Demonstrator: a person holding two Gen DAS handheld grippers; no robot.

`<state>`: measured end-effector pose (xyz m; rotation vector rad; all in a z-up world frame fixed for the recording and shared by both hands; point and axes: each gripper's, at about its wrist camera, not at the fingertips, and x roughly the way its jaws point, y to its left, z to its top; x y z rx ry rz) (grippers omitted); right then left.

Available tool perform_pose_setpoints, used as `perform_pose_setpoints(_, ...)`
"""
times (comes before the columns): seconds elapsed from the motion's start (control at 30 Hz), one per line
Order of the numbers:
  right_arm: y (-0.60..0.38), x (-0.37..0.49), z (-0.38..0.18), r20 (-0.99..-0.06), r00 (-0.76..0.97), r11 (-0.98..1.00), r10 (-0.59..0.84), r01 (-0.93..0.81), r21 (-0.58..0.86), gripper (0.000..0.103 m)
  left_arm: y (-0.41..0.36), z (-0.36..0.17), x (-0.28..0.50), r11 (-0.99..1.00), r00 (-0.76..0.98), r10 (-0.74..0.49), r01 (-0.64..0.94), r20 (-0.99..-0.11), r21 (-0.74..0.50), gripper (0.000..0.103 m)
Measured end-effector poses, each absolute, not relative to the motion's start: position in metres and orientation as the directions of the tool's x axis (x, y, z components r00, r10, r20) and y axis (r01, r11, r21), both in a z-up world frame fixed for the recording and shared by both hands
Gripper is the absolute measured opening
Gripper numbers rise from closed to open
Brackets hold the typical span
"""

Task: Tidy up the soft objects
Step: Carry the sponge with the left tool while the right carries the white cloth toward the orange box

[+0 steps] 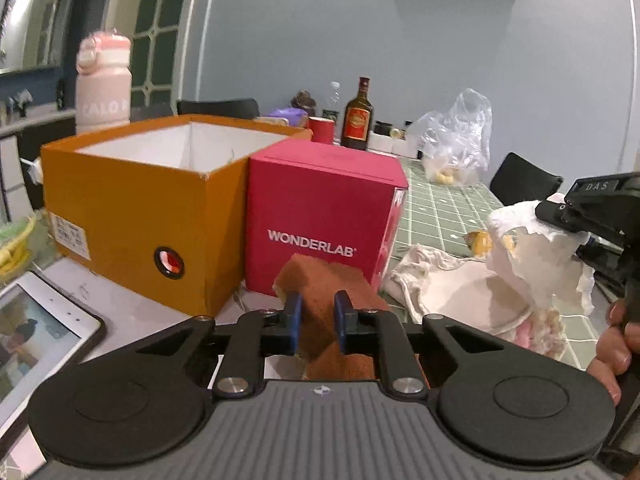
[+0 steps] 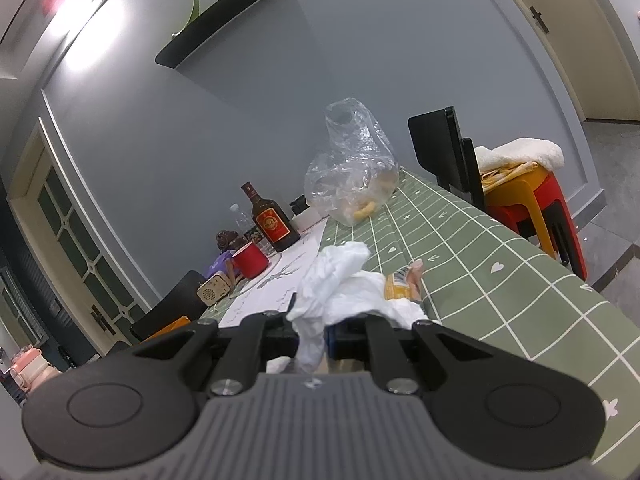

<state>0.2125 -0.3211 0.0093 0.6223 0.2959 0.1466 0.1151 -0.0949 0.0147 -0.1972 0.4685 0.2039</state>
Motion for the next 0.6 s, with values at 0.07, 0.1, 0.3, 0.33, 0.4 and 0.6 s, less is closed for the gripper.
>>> perform_pose_setpoints(0.07, -0.321, 0.212, 0.009, -0.227, 0.948, 0.804, 0.222, -0.046, 0.593, 0.009, -0.088, 0.015, 0.114, 0.966, 0.886, 0.09, -0.189, -0.455, -0.178, 0.016)
perform_pose_setpoints(0.1, -0.321, 0.212, 0.009, -0.227, 0.948, 0.804, 0.222, -0.046, 0.593, 0.009, -0.084, 0.016, 0.113, 0.965, 0.891, 0.055, -0.163, -0.451, -0.205, 0.015)
perform_pose_setpoints(0.3, -0.322, 0.21, 0.008, -0.216, 0.948, 0.803, 0.233, -0.063, 0.593, 0.009, -0.067, 0.032, 0.097, 0.95, 0.932, -0.017, -0.098, -0.363, -0.296, 0.015)
perform_pose_setpoints(0.33, -0.321, 0.209, 0.008, -0.21, 0.948, 0.803, 0.237, -0.07, 0.592, 0.009, -0.066, 0.037, 0.093, 0.944, 0.94, -0.014, -0.1, -0.34, -0.315, 0.015)
perform_pose_setpoints(0.4, -0.32, 0.208, 0.01, -0.197, 0.949, 0.806, 0.248, -0.089, 0.585, 0.009, -0.065, 0.046, 0.088, 0.941, 0.954, -0.006, -0.096, -0.3, -0.324, 0.015)
perform_pose_setpoints(0.6, -0.318, 0.202, 0.016, -0.126, 0.94, 0.77, 0.316, -0.177, 0.613, 0.008, -0.076, 0.071, 0.081, 0.951, 0.985, 0.092, -0.129, -0.143, -0.281, 0.015)
